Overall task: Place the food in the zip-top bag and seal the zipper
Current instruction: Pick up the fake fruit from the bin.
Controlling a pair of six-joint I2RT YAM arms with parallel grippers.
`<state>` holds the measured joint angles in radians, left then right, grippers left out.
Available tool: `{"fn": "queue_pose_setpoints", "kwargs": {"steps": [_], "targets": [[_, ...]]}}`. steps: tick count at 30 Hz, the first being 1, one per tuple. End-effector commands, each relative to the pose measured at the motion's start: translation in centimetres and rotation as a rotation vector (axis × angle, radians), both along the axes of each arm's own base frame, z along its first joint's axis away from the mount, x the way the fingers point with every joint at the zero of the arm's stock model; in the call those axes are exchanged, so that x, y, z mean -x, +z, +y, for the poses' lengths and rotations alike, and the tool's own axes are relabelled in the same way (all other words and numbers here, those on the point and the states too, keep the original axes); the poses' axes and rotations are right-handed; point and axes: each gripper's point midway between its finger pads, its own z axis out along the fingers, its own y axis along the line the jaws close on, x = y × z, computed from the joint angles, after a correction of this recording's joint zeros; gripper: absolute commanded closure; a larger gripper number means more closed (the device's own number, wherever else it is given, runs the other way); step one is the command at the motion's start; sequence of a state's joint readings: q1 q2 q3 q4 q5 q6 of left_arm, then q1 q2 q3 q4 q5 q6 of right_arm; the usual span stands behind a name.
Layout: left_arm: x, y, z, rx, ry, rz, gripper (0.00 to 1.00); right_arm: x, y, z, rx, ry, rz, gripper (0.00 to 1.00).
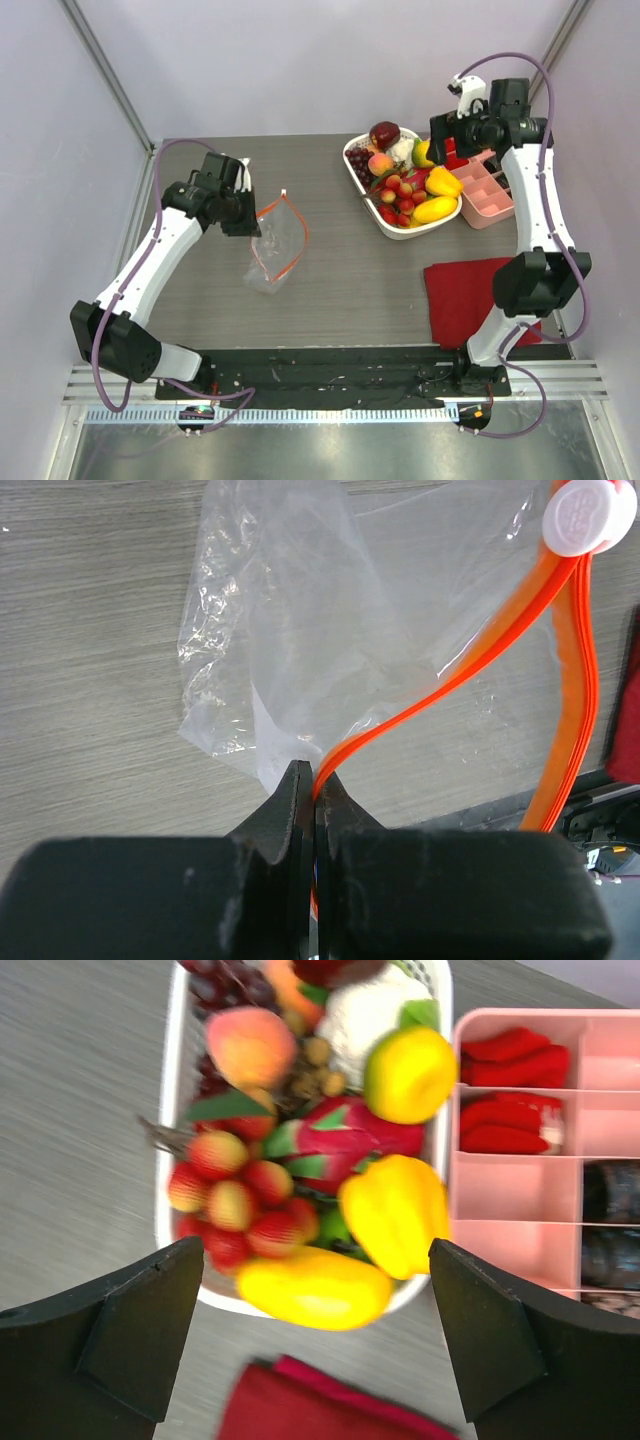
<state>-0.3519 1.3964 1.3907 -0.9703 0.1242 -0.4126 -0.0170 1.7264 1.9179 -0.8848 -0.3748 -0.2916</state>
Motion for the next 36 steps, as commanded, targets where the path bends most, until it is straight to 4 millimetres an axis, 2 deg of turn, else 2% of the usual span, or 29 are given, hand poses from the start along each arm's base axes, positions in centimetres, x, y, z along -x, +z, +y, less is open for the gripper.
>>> {"fn": "queue_pose_setpoints", "kwargs": {"steps": [1, 2, 3, 5, 8, 10, 11, 12, 14, 19, 29, 36], "targets": [[-1.1, 2.1, -0.7, 0.031, -0.008, -0.079, 1.00, 1.4, -2.4, -2.0, 0.221, 0.170, 0.056, 0.01], [-1.0, 2.1, -0.7, 0.030, -0.009, -0.079, 1.00, 2.2, -1.9, -1.9, 0.242, 0.209, 0.037, 0.01], [-1.0, 2.1, -0.7, 0.033, -0.012, -0.078, 1.00, 2.9, -3.2, -1.9, 0.283, 0.281, 0.040, 0.01], [-0.9, 2.2, -1.0, 0.045, -0.021, -0.075, 1.00, 3.7, -3.4, -1.2, 0.304, 0.362, 0.000, 0.01], [-0.7, 2.2, -1.6, 0.060, -0.041, -0.065, 1.00, 5.4, -4.8, 0.0, 0.351, 0.507, -0.030, 0.02], [-0.7, 2.2, -1.7, 0.057, -0.047, -0.071, 1.00, 6.3, -5.8, 0.0, 0.414, 0.588, -0.052, 0.02], [-0.7, 2.2, -1.6, 0.055, -0.048, -0.072, 1.00, 6.8, -6.2, 1.7, 0.441, 0.659, -0.067, 0.02], [-0.6, 2.3, -1.7, 0.056, -0.051, -0.072, 1.00, 7.3, -7.1, 1.6, 0.485, 0.692, -0.057, 0.02], [-0.5, 2.2, -1.8, 0.059, -0.060, -0.068, 1.00, 7.3, -8.0, 1.9, 0.563, 0.778, -0.088, 0.02], [-0.5, 2.1, -2.0, 0.065, -0.068, -0.062, 1.00, 6.9, -11.4, 0.7, 0.705, 0.875, -0.044, 0.02], [-0.2, 1.7, -1.8, 0.048, -0.076, -0.070, 1.00, 5.1, -13.2, -0.2, 0.785, 0.866, -0.067, 0.02], [-0.1, 1.6, -1.8, 0.040, -0.078, -0.075, 1.00, 4.0, -14.8, -0.1, 0.793, 0.876, -0.054, 0.02]]}}
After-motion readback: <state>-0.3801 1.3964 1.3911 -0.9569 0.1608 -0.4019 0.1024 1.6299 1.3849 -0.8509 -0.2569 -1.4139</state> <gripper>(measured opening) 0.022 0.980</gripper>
